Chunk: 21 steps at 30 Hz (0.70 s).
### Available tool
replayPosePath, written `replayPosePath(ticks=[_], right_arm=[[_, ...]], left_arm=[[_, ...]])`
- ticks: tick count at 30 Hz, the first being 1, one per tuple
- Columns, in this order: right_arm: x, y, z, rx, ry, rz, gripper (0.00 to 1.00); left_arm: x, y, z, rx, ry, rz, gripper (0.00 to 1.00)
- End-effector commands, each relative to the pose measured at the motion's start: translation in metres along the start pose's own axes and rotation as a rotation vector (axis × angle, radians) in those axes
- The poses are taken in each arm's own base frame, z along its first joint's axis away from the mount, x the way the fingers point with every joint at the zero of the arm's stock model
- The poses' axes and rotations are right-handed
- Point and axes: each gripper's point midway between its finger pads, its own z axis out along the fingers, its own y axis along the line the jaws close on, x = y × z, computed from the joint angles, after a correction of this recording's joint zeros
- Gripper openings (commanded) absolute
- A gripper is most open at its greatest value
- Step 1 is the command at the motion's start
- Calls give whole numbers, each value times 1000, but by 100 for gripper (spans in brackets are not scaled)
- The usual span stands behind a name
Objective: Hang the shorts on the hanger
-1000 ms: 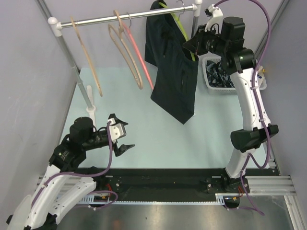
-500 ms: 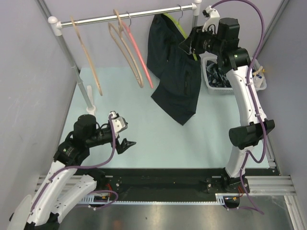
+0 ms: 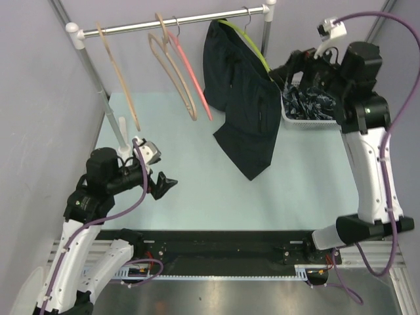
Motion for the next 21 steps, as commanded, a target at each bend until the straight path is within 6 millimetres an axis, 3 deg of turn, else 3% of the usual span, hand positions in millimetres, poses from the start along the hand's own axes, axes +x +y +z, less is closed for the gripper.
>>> replayPosePath(ticks=[1,2,3,4,7,8,9,10,11,14,15,21], right_arm=[[24,-2,-31,35,31,-84,100],[32,-3,-36,46,42,-90,100],[29,3,-56,49,18,-119,100],[59,0,-56,49,81,-106,100],[86,8,-83,52,121,-122,100],[111,7,-85,46,178,-106,100],[124,10,-96,50,212,-97,100],[134,10,-100,52,234,-91,100],[156,10,-102,40,284,-75,100],[179,13,-118,37,313,-80,100],[199,12,-120,33,356,-69,100],[237,6,-139,76,407,-55,100]], left_arm=[[3,12,-13,-68,76,-62,100],[9,10,-18,-72,97,-73,100],[12,10,-21,-81,103,-61,100],[15,13,-24,-104,111,-61,100],[24,29,-40,-227,139,-66,100],[25,31,-46,-256,151,-69,100],[25,33,-51,-284,155,-60,100],[28,40,-57,-333,170,-58,100],[29,44,-62,-364,176,-48,100],[37,64,-79,-498,228,-26,100],[40,70,-83,-541,247,-19,100],[64,88,-98,-675,330,3,100]])
